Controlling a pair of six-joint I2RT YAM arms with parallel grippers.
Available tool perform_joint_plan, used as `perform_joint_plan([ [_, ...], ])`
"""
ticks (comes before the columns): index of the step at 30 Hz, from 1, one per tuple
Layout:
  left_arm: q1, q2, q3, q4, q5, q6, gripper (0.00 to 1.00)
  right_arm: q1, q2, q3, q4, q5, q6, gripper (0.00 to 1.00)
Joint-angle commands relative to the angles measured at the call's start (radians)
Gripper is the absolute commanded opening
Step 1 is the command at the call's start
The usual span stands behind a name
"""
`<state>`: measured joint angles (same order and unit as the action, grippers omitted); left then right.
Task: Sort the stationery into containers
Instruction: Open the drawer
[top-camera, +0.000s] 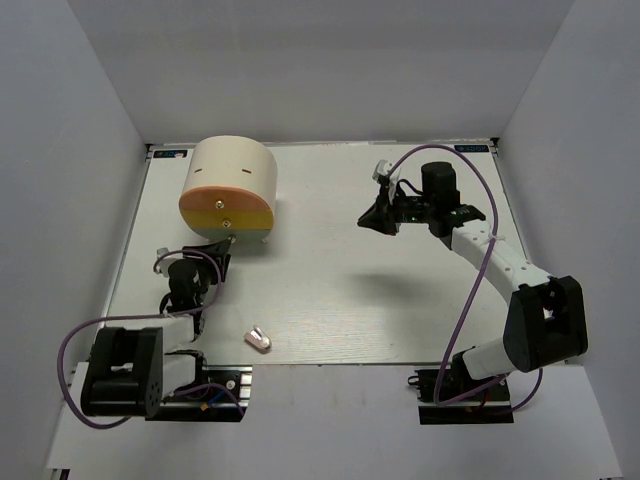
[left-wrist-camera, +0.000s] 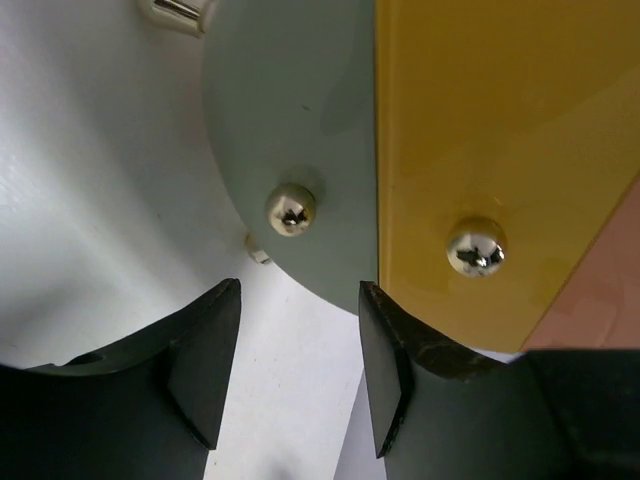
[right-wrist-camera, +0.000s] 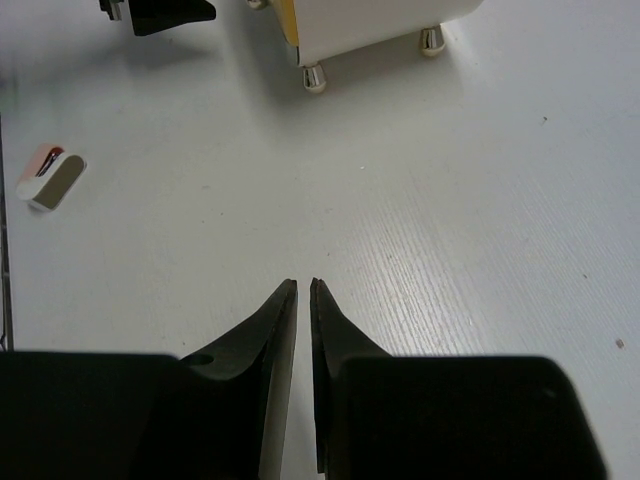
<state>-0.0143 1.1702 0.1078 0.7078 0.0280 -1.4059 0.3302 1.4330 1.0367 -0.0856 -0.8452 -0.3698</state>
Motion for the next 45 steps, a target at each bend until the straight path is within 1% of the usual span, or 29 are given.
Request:
perform_joint_plan([
  [1, 0.019, 0.078, 0.02, 0.123, 0.053, -0.016, 0.59, -0.008, -0.008, -0.001, 0.02, -0.022, -0.009, 0.16],
  [6, 0.03, 0.129, 0.052, 0.162, 0.062, -0.016, 0.55, -0.013, -0.005, -0.001, 0.017, -0.02, -0.012, 0.16],
  [10, 0.049, 0.184, 0.061, 0.202, 0.092, -0.005, 0.55, -0.016, -0.003, 0.003, 0.012, -0.02, -0.014, 0.16],
  [12, 0.05, 0.223, 0.061, 0.254, 0.104, -0.005, 0.54, -0.019, 0.013, 0.002, 0.014, -0.022, -0.014, 0.16],
  [16, 0.059, 0.272, 0.073, 0.285, 0.125, -0.005, 0.54, -0.017, 0.001, 0.002, 0.009, -0.022, -0.012, 0.16],
  [19, 0.059, 0.293, 0.082, 0.285, 0.125, 0.004, 0.53, -0.017, 0.003, 0.002, 0.007, -0.02, -0.015, 0.16],
  [21, 0.059, 0.304, 0.093, 0.295, 0.125, 0.004, 0.5, -0.019, 0.004, 0.002, 0.003, -0.018, -0.017, 0.16],
  [26, 0.059, 0.333, 0.115, 0.305, 0.135, 0.004, 0.49, -0.019, 0.004, -0.003, 0.001, -0.017, -0.02, 0.16],
  [36, 0.059, 0.342, 0.124, 0.295, 0.135, 0.013, 0.45, -0.02, 0.007, -0.001, 0.001, -0.022, -0.017, 0.16],
  [41, 0.059, 0.352, 0.124, 0.295, 0.125, 0.013, 0.41, -0.022, 0.009, 0.002, 0.004, -0.023, -0.015, 0.16],
  [45, 0.059, 0.361, 0.124, 0.286, 0.125, 0.022, 0.41, -0.019, 0.007, 0.002, 0.004, -0.023, -0.012, 0.16],
])
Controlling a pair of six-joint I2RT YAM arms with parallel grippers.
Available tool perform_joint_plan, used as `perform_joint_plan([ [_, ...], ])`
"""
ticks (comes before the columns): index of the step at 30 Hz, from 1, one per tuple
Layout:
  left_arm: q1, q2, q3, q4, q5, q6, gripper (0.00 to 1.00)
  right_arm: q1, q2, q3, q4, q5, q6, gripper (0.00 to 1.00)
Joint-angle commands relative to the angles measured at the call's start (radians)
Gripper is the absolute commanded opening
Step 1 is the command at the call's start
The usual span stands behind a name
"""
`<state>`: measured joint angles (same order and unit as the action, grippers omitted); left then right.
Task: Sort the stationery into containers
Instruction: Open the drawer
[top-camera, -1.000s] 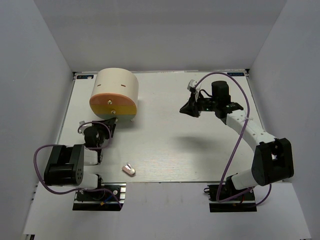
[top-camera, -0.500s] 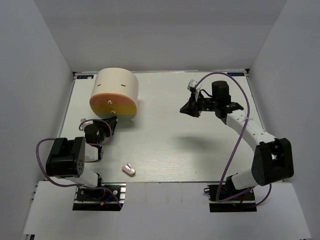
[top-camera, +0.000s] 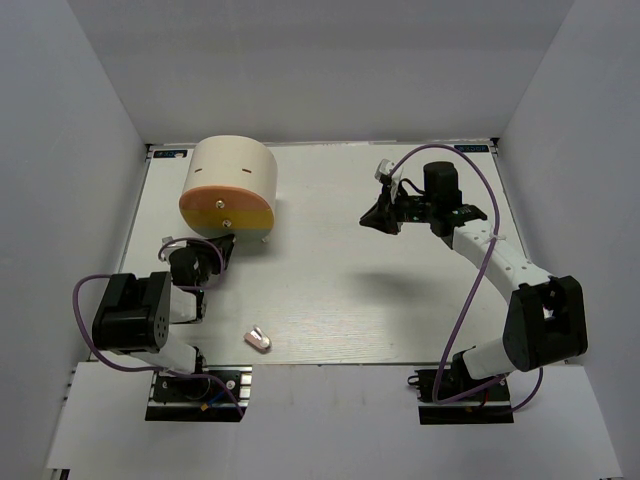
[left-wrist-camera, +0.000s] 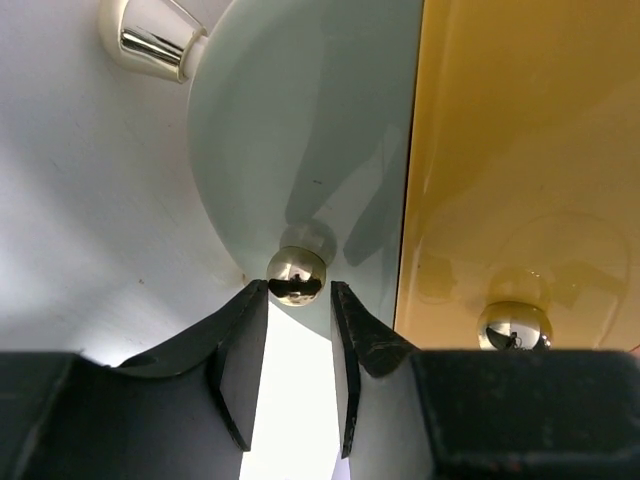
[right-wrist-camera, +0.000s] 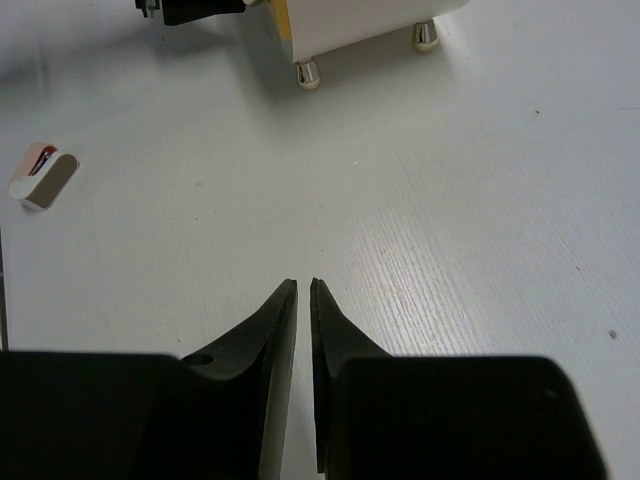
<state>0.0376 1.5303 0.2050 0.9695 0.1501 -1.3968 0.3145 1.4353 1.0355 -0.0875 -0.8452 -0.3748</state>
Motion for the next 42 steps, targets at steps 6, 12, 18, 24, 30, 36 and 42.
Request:
perform_joint_plan([
  [6, 0.007, 0.001, 0.027, 0.001, 0.012, 0.022, 0.49, -0.006, 0.007, 0.0, 0.006, -0.023, -0.007, 0.16],
  [12, 0.007, -0.009, 0.027, -0.009, 0.012, 0.022, 0.43, -0.003, 0.008, 0.0, 0.008, -0.023, -0.009, 0.16],
  [18, 0.007, 0.002, 0.045, 0.0, 0.012, 0.022, 0.27, -0.003, 0.007, -0.003, 0.005, -0.023, -0.009, 0.16],
  [24, 0.007, -0.024, 0.019, -0.009, 0.012, 0.032, 0.2, -0.003, 0.007, -0.006, -0.001, -0.029, -0.019, 0.18],
  [30, -0.002, -0.085, -0.047, -0.018, 0.012, 0.041, 0.19, 0.0, 0.008, -0.005, 0.0, -0.037, -0.022, 0.18],
  [36, -0.002, -0.094, -0.062, -0.018, 0.022, 0.05, 0.49, -0.005, 0.01, -0.003, 0.002, -0.04, -0.021, 0.19],
  [42, -0.002, -0.064, -0.015, -0.006, 0.022, 0.05, 0.56, -0.002, 0.005, -0.003, -0.009, -0.035, -0.027, 0.19],
])
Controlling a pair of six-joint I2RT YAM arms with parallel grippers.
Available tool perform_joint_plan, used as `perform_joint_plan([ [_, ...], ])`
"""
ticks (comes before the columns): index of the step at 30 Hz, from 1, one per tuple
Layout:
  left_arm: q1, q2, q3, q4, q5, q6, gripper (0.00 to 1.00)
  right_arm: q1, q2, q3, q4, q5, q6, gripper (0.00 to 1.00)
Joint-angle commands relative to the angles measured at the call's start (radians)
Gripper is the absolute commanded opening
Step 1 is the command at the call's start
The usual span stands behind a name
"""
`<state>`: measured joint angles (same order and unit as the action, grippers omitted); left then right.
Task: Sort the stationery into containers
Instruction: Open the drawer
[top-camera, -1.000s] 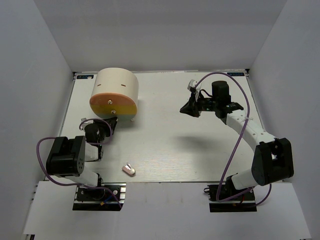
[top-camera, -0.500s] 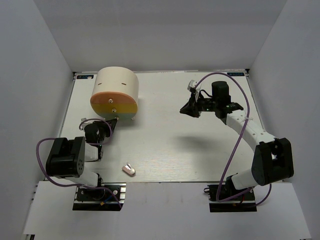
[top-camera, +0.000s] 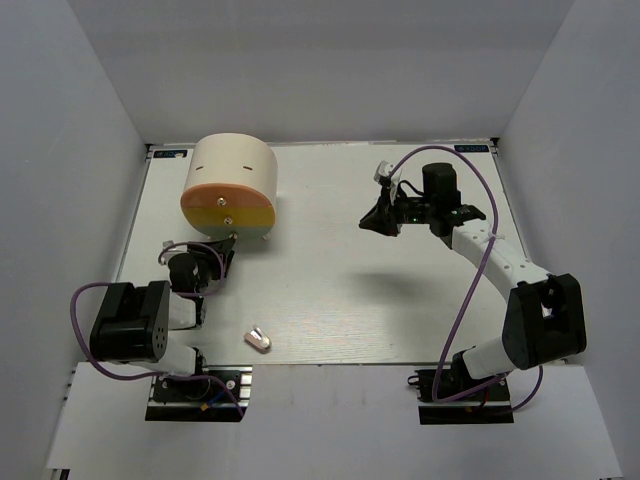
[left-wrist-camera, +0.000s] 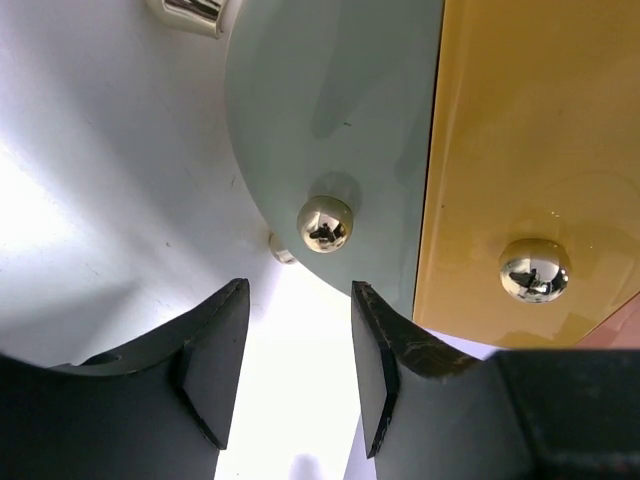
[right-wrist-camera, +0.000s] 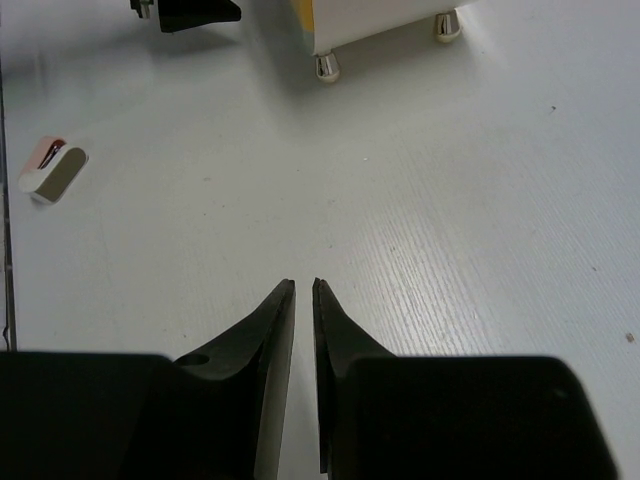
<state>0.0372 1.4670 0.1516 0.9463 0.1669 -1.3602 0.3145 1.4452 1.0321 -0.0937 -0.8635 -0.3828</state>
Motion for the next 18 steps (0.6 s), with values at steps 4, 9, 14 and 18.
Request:
perform_joint_plan([
  [4, -0.002, 0.042, 0.065, 0.005, 0.005, 0.013, 0.53, -0.003, -0.005, 0.0, -0.015, -0.012, -0.027, 0.19],
  [9, -0.002, 0.107, 0.111, 0.052, 0.005, 0.013, 0.48, -0.002, -0.005, 0.002, -0.034, -0.006, -0.039, 0.19],
  [14, -0.002, 0.164, 0.121, 0.072, 0.005, 0.023, 0.44, -0.003, -0.005, 0.005, -0.035, -0.003, -0.042, 0.19],
  [18, -0.002, 0.194, 0.121, 0.144, 0.005, 0.023, 0.44, -0.003, 0.004, 0.011, -0.038, 0.0, -0.045, 0.19],
])
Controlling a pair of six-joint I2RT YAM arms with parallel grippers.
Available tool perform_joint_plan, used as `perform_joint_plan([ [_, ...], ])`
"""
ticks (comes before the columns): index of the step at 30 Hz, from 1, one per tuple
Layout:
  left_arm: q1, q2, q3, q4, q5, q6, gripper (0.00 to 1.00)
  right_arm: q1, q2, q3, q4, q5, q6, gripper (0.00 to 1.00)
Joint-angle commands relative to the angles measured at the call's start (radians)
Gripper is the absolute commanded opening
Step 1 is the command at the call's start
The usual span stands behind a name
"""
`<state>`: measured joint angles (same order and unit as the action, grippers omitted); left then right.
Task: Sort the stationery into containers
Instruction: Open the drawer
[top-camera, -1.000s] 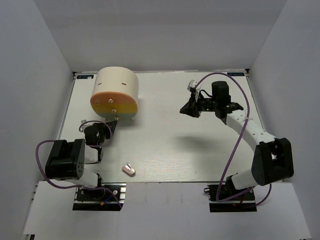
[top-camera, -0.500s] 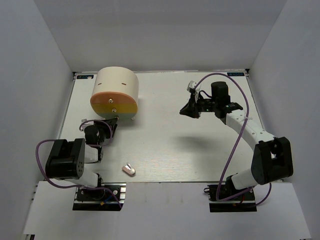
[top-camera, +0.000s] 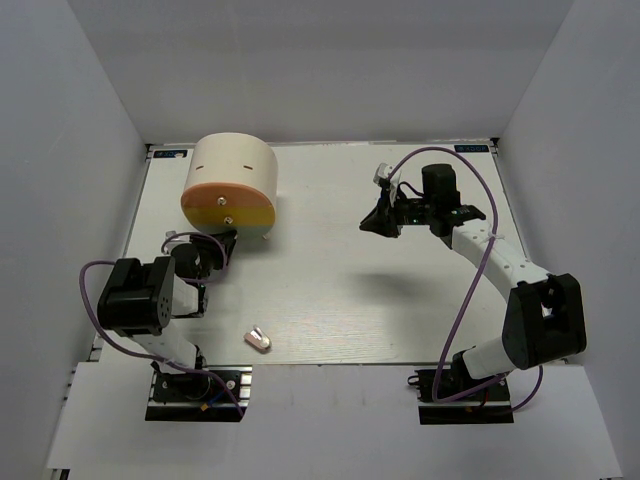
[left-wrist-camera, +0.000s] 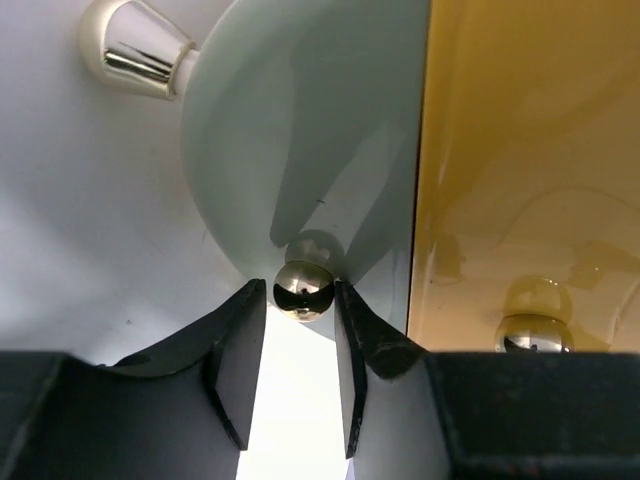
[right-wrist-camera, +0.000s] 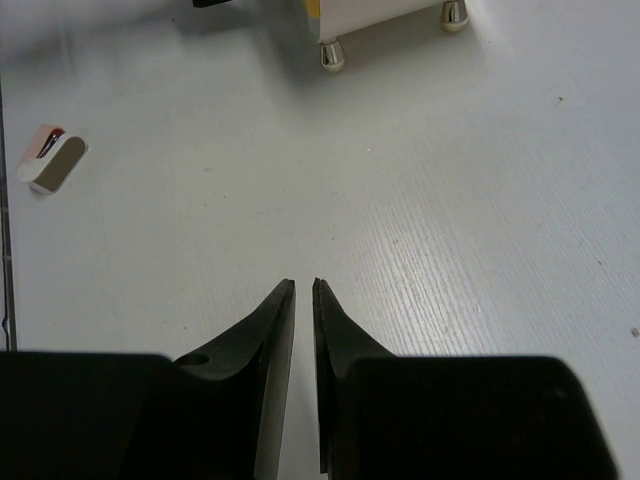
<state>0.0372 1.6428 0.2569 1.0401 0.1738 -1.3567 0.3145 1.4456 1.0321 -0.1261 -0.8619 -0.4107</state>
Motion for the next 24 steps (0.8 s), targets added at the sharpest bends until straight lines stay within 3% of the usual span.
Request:
perform_joint_plan([
  [1, -0.002, 0.031, 0.007, 0.075, -0.011, 0.019, 0.43, -0.003, 0.002, 0.011, -0.007, -0.002, -0.016, 0.19],
  [6, -0.002, 0.04, -0.002, 0.095, -0.011, 0.019, 0.38, -0.003, 0.016, 0.017, -0.01, -0.003, -0.016, 0.19],
  [13, -0.002, 0.04, -0.002, 0.106, -0.011, 0.019, 0.16, -0.005, 0.022, 0.025, -0.013, -0.005, -0.022, 0.19],
  [24, -0.011, -0.073, -0.153, 0.115, -0.011, 0.019, 0.14, 0.001, 0.018, 0.017, -0.023, -0.011, -0.037, 0.19],
])
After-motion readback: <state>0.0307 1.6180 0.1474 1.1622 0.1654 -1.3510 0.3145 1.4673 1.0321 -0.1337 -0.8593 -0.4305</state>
